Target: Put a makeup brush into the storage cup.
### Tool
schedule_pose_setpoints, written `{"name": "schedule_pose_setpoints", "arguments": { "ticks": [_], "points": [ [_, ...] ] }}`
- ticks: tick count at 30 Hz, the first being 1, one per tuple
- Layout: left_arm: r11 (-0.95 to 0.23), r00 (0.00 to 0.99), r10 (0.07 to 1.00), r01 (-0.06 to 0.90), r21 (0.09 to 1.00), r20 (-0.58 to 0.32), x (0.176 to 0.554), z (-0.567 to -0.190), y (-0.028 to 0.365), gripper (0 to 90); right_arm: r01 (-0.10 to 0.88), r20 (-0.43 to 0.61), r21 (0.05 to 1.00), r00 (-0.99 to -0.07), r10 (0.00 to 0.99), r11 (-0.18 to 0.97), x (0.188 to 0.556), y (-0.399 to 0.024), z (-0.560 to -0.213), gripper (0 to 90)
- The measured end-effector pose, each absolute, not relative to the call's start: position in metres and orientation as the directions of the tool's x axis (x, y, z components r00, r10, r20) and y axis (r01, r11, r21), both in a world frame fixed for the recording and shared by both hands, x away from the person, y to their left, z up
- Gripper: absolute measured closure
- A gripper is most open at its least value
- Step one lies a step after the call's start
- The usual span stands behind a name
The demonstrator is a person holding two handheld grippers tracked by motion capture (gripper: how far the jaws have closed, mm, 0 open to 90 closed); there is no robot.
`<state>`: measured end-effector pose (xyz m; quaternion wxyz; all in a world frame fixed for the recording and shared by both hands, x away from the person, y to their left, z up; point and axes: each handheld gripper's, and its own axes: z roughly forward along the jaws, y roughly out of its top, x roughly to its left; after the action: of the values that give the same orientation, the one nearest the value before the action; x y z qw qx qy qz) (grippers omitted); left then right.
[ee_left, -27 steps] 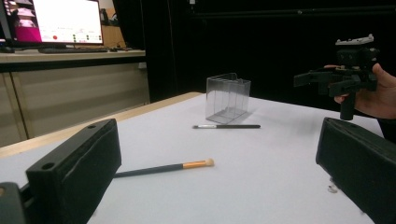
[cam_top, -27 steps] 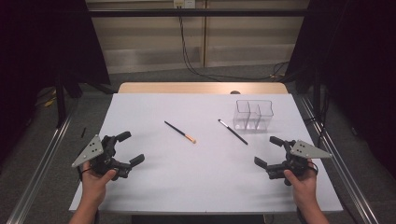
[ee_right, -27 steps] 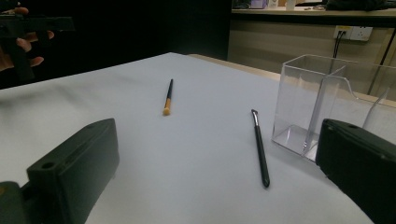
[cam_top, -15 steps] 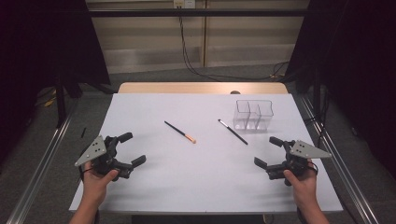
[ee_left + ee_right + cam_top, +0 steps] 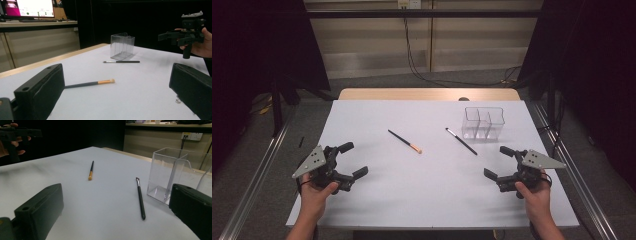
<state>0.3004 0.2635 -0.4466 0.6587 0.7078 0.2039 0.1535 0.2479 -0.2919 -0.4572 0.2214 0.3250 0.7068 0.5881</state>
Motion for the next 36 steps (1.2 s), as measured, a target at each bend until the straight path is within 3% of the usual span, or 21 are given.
{"name": "schedule_pose_setpoints", "arguments": {
  "ticks": [36],
  "points": [
    [-0.082,0.897,0.441,0.064,0.995,-0.022,0.339,-0.439,0.213,0.0,0.196,0.069,0.976,-0.694,0.717,0.095,0.246,-0.292,-0.457,0.0]
  ]
}}
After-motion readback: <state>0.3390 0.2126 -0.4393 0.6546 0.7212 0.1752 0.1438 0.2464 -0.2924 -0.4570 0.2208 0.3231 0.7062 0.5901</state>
